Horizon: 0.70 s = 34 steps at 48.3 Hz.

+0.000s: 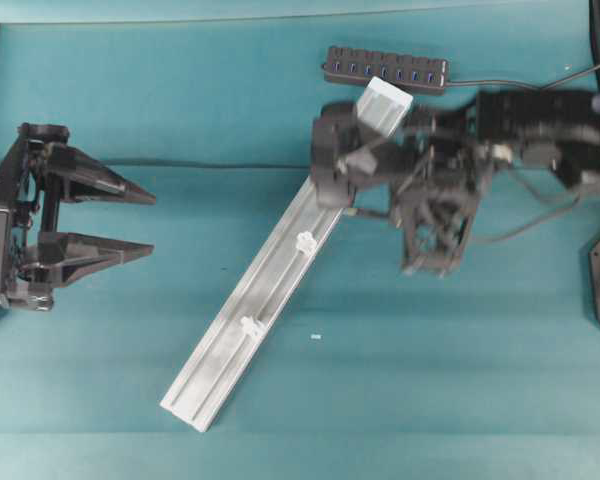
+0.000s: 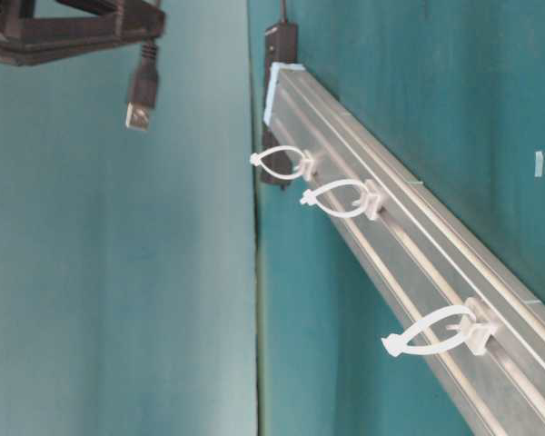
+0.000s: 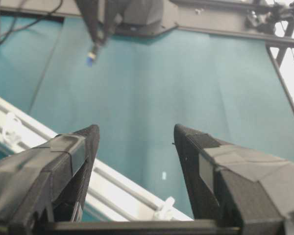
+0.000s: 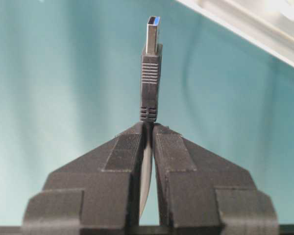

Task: Pass the USB cable through three rings with both arms.
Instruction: 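Carry the plug with the right gripper to the top white ring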

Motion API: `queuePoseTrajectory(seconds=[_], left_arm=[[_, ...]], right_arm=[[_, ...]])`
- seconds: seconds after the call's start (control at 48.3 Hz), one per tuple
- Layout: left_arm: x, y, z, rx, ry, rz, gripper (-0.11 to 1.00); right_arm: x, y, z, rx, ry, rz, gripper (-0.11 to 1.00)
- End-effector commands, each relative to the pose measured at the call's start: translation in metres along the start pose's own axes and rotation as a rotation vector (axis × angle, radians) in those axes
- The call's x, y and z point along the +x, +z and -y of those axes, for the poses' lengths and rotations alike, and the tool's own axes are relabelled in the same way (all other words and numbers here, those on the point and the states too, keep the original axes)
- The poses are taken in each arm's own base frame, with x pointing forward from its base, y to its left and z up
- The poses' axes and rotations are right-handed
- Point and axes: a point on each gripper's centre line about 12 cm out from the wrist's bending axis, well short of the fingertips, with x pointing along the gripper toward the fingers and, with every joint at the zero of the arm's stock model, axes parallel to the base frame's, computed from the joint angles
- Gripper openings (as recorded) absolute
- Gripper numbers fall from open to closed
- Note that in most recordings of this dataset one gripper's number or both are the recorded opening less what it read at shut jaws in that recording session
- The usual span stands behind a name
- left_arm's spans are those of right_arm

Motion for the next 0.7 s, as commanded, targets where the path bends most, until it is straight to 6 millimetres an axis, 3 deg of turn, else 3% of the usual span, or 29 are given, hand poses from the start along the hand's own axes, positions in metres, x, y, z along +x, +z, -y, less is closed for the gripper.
queuePoseTrajectory(seconds=[0.0,0.186,0.352,0.517,0.683], left_arm=[[-0.001,0.007,0.001,0.0,-0.003,0.024,0.69],[-0.002,0.008,0.001,-0.001,-0.003,0.027,0.69],[-0.001,0.008,0.001,-0.06,-0.004,0.027,0.69],[0.0,0.009,0.001,-0.087,-0.004,0.027,0.69],[-0.001,0.011,0.001,-0.095,-0.007,0.035,0.69]], right_arm=[[-0.008,0.0,0.018,-0.027,-0.016,-0.003,0.08],[-0.013,-0.003,0.06,-0.116,-0.061,-0.012,0.08],[-0.011,-0.01,0.085,-0.267,-0.09,-0.029,0.08],[0.012,-0.016,0.104,-0.408,-0.108,-0.032,0.08],[0.04,-0.019,0.117,-0.438,-0.135,-0.003,0.08]])
